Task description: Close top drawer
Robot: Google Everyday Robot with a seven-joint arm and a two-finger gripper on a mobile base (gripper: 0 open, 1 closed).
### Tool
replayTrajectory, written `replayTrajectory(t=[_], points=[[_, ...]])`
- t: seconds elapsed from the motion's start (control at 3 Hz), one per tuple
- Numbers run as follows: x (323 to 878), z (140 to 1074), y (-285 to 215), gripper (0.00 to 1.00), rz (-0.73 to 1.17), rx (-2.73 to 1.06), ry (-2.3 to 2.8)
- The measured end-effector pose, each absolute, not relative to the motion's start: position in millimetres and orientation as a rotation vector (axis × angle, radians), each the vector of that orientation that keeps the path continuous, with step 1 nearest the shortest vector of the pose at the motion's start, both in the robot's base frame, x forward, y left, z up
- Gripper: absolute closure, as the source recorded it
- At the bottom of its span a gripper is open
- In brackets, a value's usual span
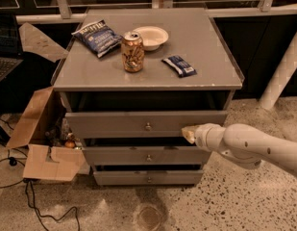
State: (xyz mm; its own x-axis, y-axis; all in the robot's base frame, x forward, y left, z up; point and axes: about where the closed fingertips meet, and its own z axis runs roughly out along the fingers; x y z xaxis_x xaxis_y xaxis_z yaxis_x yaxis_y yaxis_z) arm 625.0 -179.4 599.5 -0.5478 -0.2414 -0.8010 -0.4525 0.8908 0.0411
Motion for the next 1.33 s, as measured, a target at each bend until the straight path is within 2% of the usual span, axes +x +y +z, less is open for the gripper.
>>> replayTrajectory(t=[0.33, 0.67, 1.0, 1.33], points=[[627, 587, -184, 0.81, 0.368, -0.649, 2.122], [597, 571, -205, 0.58, 0.463, -0.747, 2.108], [538, 570, -225, 0.35, 0.567, -0.823, 2.139], [518, 571, -211, 0.12, 0.664, -0.877, 2.137]])
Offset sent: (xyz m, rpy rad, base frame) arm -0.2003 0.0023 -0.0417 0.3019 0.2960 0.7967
